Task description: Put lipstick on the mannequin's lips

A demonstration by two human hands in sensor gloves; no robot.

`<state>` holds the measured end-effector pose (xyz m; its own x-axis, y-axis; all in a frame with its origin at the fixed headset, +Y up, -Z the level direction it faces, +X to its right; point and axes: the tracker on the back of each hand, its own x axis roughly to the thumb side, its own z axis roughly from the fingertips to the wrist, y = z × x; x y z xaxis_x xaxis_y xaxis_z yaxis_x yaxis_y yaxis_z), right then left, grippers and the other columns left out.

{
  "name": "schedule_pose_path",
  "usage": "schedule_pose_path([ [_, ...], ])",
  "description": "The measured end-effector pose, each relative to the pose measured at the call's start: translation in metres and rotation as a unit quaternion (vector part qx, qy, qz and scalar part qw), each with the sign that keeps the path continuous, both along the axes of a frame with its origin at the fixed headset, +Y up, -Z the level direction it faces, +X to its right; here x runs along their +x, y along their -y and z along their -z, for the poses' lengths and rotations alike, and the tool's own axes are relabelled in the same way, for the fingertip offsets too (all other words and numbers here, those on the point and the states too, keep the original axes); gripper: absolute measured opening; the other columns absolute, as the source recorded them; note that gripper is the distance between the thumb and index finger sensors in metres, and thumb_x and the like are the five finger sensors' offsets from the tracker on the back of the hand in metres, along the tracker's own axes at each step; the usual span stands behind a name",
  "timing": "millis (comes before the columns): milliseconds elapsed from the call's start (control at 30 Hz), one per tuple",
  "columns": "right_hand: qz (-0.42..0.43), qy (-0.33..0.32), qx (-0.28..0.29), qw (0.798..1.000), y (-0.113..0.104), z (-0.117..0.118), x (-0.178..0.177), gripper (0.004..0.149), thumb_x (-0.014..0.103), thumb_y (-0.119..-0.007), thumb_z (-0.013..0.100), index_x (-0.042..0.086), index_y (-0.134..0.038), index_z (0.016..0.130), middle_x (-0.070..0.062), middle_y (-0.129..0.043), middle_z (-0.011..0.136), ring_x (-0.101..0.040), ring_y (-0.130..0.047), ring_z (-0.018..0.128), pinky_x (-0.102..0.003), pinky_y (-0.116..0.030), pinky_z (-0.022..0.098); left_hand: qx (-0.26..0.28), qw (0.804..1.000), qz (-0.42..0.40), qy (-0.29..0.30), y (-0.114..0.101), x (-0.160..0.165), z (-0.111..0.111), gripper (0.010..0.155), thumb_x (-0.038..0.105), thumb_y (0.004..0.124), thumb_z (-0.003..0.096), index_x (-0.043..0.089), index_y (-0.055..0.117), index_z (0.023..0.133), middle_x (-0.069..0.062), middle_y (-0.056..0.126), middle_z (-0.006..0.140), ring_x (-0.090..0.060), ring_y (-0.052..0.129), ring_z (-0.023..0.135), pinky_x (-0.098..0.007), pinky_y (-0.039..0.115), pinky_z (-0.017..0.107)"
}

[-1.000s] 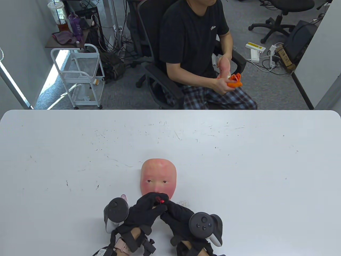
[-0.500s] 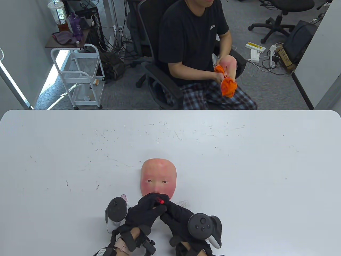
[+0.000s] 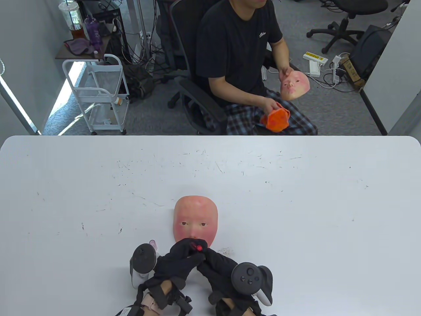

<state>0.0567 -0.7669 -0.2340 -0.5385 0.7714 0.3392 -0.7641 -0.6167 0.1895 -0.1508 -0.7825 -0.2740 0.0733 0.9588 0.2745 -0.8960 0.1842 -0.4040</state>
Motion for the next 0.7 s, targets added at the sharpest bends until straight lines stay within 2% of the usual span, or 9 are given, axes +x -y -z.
schedule_pose_path([
  [100,0.006,-0.006,0.000,1.000,-0.0006,-0.0004,0.0008,0.054,0.036,-0.080,0.047,0.008,-0.072,0.092,-0.013,-0.091,0.080,-0.031,-0.093,0.060,-0.041,-0.077,0.046,-0.005,0.999,-0.020,0.028,-0.0013,-0.0007,0.0019,0.048,0.038,0.073,0.0512,0.030,0.079,0.099,-0.004,0.076,0.099,-0.034,0.064,0.096,-0.051,0.057,0.074],
  [167,0.005,-0.002,0.000,1.000,0.0002,-0.0003,0.0006,0.054,0.036,-0.080,0.047,0.007,-0.072,0.092,-0.013,-0.090,0.080,-0.031,-0.093,0.060,-0.041,-0.077,0.046,-0.010,0.999,-0.013,0.046,0.0007,0.0000,0.0023,0.050,0.039,0.070,0.0536,0.031,0.074,0.102,-0.004,0.071,0.103,-0.033,0.059,0.098,-0.050,0.054,0.076],
  [200,0.004,0.003,-0.001,1.000,0.0001,-0.0001,0.0012,0.054,0.037,-0.079,0.047,0.008,-0.072,0.092,-0.013,-0.091,0.080,-0.031,-0.094,0.060,-0.040,-0.077,0.046,-0.012,0.999,-0.009,0.041,0.0022,0.0008,0.0015,0.051,0.042,0.070,0.0548,0.031,0.071,0.104,-0.002,0.069,0.103,-0.032,0.059,0.099,-0.050,0.053,0.076],
  [267,0.011,0.002,-0.003,1.000,0.0004,0.0003,0.0023,0.054,0.037,-0.080,0.047,0.009,-0.073,0.092,-0.013,-0.091,0.080,-0.031,-0.094,0.060,-0.040,-0.077,0.046,-0.020,1.000,-0.018,0.007,0.0054,0.0017,-0.0005,0.055,0.050,0.077,0.0517,0.032,0.069,0.103,-0.001,0.071,0.101,-0.030,0.063,0.096,-0.049,0.057,0.074],
  [367,0.002,0.003,0.000,1.000,0.0003,-0.0003,0.0008,0.054,0.037,-0.081,0.047,0.009,-0.073,0.092,-0.013,-0.091,0.079,-0.031,-0.094,0.059,-0.040,-0.077,0.045,-0.036,0.999,-0.040,-0.001,0.0053,0.0000,-0.0008,0.050,0.046,0.080,0.0507,0.030,0.074,0.098,-0.003,0.075,0.097,-0.032,0.066,0.094,-0.050,0.059,0.072],
  [400,-0.001,0.005,0.000,1.000,0.0001,-0.0005,0.0002,0.054,0.037,-0.080,0.047,0.009,-0.073,0.092,-0.013,-0.091,0.079,-0.030,-0.094,0.059,-0.040,-0.077,0.045,-0.020,0.999,-0.032,0.002,0.0033,-0.0005,-0.0001,0.049,0.044,0.079,0.0510,0.030,0.076,0.098,-0.003,0.075,0.098,-0.032,0.066,0.094,-0.049,0.059,0.072],
  [500,0.004,-0.001,-0.004,1.000,0.0007,0.0004,0.0010,0.054,0.037,-0.080,0.047,0.009,-0.072,0.092,-0.013,-0.091,0.080,-0.031,-0.094,0.060,-0.041,-0.077,0.046,0.008,1.000,0.001,0.008,-0.0010,-0.0019,0.0015,0.048,0.042,0.073,0.0518,0.032,0.077,0.099,-0.003,0.077,0.098,-0.031,0.067,0.095,-0.048,0.061,0.073],
  [633,0.007,-0.004,-0.006,1.000,0.0010,0.0008,0.0011,0.054,0.036,-0.079,0.047,0.009,-0.071,0.093,-0.012,-0.090,0.081,-0.031,-0.093,0.061,-0.041,-0.076,0.047,-0.011,0.999,-0.024,0.030,0.0002,-0.0010,0.0017,0.050,0.039,0.072,0.0529,0.029,0.076,0.102,-0.005,0.074,0.101,-0.034,0.062,0.097,-0.051,0.056,0.075],
  [700,0.014,0.001,-0.007,1.000,0.0013,0.0010,0.0024,0.054,0.037,-0.079,0.048,0.009,-0.072,0.093,-0.012,-0.090,0.081,-0.031,-0.093,0.061,-0.041,-0.077,0.046,-0.017,0.999,-0.027,0.008,0.0037,-0.0007,0.0004,0.052,0.044,0.076,0.0535,0.030,0.071,0.104,-0.003,0.072,0.101,-0.032,0.063,0.097,-0.050,0.056,0.075],
])
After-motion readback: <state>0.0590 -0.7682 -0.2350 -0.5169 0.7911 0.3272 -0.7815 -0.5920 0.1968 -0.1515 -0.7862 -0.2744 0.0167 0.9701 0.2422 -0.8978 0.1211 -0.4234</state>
